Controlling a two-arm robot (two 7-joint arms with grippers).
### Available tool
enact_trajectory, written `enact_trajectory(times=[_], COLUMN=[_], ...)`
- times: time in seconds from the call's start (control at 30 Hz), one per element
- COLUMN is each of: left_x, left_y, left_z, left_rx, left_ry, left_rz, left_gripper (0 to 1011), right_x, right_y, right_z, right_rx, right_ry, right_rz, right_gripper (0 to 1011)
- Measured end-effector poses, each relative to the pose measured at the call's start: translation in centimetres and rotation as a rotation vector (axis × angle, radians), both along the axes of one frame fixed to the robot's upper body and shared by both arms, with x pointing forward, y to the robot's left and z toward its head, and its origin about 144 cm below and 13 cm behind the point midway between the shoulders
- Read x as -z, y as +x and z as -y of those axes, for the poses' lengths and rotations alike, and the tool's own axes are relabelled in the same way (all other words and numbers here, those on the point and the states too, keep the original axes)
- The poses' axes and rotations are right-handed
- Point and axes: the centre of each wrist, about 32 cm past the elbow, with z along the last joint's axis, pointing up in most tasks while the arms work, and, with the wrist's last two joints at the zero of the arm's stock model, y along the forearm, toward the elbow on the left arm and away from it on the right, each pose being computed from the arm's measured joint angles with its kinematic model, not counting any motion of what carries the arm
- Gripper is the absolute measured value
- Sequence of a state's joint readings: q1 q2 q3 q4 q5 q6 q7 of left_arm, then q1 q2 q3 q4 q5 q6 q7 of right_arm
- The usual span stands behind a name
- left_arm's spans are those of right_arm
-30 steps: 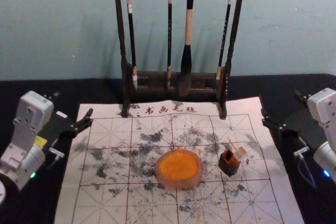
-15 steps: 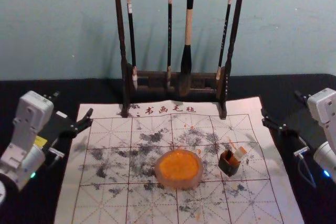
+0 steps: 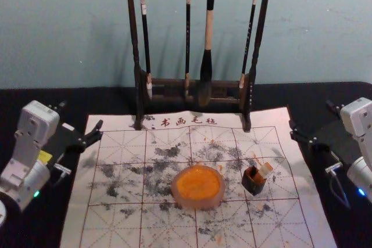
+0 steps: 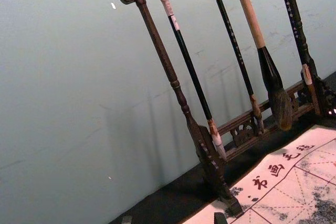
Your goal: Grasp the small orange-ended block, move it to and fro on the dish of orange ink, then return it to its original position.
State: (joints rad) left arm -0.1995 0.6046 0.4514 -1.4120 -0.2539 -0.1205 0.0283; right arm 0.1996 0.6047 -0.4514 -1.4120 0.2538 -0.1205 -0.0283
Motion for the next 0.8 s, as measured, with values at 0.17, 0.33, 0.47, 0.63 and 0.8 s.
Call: enact_trajectory(times=[0.17,0.33,0.47,0.63,0.8], left_x=[0.0,0.0,0.0,0.0,0.0], left_y=[0.0,0.0,0.0,0.0,0.0], left_z=[0.0,0.0,0.0,0.0,0.0], left_rx=[0.000,0.000,0.000,0.000,0.000], left_ry=[0.000,0.000,0.000,0.000,0.000], left_rz=[0.000,0.000,0.000,0.000,0.000], left_gripper=[1010,1010,1010,1010,1010], right_x=[0.0,0.0,0.0,-0.1,-0.3], right_y=[0.0,0.0,0.0,-0.3,-1.6], right_z=[0.0,0.0,0.0,0.2,0.6], right_rx=[0.000,0.000,0.000,-0.012,-0.066], right_ry=[0.000,0.000,0.000,0.009,0.059], right_rz=[0.000,0.000,0.000,-0.003,-0.032], right_gripper=[1002,1002,1002,1002,1002])
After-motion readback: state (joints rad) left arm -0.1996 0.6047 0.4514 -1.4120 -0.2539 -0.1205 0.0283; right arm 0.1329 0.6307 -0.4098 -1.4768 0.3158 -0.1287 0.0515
